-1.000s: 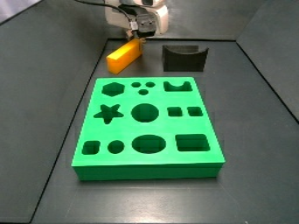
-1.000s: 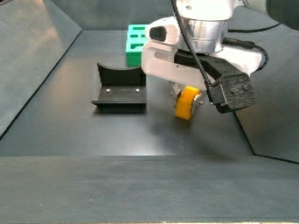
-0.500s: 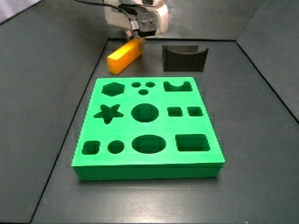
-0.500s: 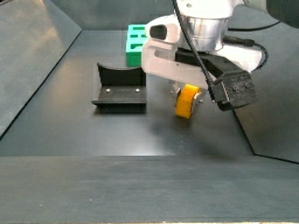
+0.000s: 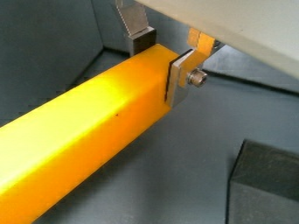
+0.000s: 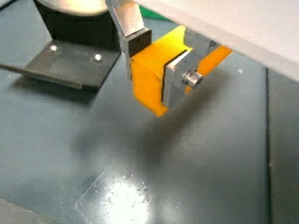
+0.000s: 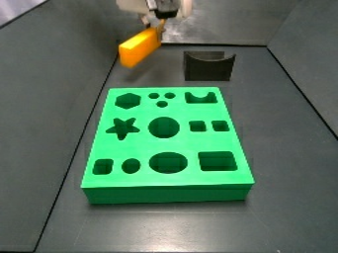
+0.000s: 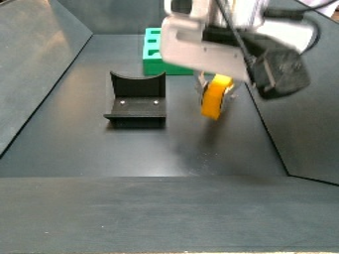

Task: Pick up the rectangle object. Move up. Place the rectangle object on the fixture. Regrasp the rectangle object. Move to above the board. Insert the rectangle object.
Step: Place the rectangle object on the fixture.

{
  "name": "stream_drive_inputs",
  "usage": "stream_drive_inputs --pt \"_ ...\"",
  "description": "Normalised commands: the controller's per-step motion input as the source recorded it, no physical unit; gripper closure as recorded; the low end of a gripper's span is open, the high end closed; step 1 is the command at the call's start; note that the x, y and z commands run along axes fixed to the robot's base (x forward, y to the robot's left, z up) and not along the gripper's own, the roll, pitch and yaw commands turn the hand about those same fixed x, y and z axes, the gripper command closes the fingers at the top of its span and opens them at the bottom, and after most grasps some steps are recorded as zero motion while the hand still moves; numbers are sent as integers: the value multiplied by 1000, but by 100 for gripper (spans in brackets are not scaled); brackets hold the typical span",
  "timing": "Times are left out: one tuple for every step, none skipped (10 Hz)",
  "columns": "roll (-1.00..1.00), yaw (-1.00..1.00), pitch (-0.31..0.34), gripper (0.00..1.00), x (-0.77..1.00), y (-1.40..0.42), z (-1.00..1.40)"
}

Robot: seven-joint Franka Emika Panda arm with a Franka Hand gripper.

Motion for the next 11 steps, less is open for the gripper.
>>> stream_drive_inputs --pt "0 0 0 100 0 0 1000" --pt "4 -3 5 100 -3 -2 1000" --pt "6 -5 19 100 -12 -1 1000" --pt "14 -8 21 100 -16 2 1000" --pt "22 -12 26 100 -22 5 1000" --pt "32 -17 32 100 -27 9 1000" --pt "38 -18 39 100 -26 10 879" --pt "44 -17 48 100 -19 12 666" --pt "47 -15 57 100 -12 14 505" --pt "49 -11 67 100 -5 15 345" --pt "-213 1000 -90 100 1000 -528 281"
